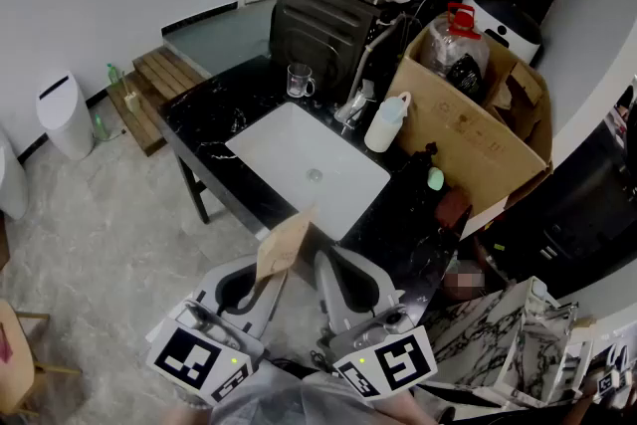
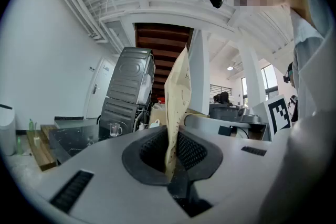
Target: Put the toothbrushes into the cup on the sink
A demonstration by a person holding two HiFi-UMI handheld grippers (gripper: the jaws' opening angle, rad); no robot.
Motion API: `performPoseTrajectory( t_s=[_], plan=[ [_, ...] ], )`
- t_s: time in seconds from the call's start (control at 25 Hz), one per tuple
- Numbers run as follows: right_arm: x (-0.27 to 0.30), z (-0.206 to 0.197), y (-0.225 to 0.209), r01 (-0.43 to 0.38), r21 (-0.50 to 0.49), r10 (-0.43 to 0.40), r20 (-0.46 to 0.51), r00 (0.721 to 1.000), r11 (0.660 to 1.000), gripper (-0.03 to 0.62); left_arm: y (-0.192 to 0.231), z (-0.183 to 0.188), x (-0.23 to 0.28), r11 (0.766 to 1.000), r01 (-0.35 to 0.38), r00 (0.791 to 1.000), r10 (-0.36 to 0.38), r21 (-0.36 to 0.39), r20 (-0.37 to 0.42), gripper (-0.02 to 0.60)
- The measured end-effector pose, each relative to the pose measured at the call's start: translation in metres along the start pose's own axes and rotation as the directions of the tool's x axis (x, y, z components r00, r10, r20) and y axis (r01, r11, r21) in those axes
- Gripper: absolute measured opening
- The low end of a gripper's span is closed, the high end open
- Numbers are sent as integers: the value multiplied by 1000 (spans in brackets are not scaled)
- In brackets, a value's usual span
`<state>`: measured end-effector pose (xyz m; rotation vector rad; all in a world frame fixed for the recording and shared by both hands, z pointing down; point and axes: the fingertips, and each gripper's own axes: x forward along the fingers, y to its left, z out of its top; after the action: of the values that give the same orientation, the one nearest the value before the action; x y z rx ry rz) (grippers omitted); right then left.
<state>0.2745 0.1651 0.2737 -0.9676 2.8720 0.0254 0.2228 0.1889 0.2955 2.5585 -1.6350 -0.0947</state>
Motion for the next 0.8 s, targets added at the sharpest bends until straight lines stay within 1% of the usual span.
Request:
performPoseTrajectory(
  t_s=[0.52, 0.68, 0.8],
  plan=[
    [10, -1, 5, 5, -1, -5, -5, 1000, 1000, -2, 12, 4, -2, 1000, -2, 1000, 2, 0, 7, 32],
    [7, -1, -1, 19, 18, -19, -3, 1000, 1000, -2, 10, 5, -1, 1000, -6, 1000, 6, 4, 11, 32],
    [1, -1, -6, 11, 23, -11, 1, 1000, 1000, -2, 5, 5, 2, 1000, -17, 1000, 17, 3, 14, 32]
  ],
)
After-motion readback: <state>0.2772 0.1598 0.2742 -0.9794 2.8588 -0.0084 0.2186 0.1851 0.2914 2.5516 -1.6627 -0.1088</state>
